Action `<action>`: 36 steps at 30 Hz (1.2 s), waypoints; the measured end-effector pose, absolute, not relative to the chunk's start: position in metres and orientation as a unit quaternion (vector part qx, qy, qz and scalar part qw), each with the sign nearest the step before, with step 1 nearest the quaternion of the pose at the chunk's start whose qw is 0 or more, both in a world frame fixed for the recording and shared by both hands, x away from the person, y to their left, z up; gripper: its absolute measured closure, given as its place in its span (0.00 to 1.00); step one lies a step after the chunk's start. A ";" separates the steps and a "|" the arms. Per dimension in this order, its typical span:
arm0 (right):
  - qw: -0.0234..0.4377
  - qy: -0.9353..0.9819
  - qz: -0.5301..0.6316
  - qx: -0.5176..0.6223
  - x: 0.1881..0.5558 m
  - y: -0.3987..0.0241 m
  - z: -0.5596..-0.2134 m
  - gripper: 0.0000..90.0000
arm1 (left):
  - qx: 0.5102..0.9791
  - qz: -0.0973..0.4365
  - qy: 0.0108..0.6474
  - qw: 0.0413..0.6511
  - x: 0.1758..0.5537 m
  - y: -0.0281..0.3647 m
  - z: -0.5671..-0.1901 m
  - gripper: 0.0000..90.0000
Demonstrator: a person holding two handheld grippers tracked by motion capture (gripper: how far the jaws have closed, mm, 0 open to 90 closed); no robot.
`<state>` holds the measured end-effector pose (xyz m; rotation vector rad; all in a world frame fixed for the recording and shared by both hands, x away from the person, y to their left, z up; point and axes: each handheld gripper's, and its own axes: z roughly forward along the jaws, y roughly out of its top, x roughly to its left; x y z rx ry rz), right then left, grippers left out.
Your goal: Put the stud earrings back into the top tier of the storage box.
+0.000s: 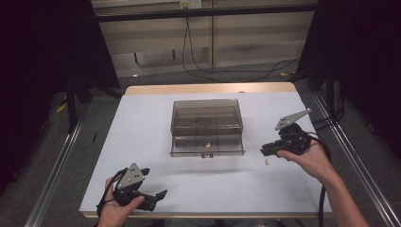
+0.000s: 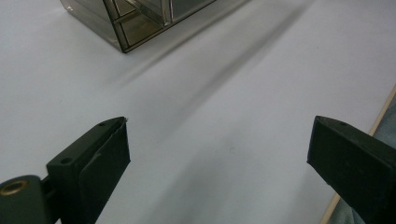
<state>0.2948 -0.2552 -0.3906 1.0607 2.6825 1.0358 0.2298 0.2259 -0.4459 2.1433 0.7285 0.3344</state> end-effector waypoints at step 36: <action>0.013 0.915 0.163 0.369 0.323 -0.249 -0.434 0.86 | 0.857 0.134 0.283 0.410 0.231 0.225 -0.446 0.06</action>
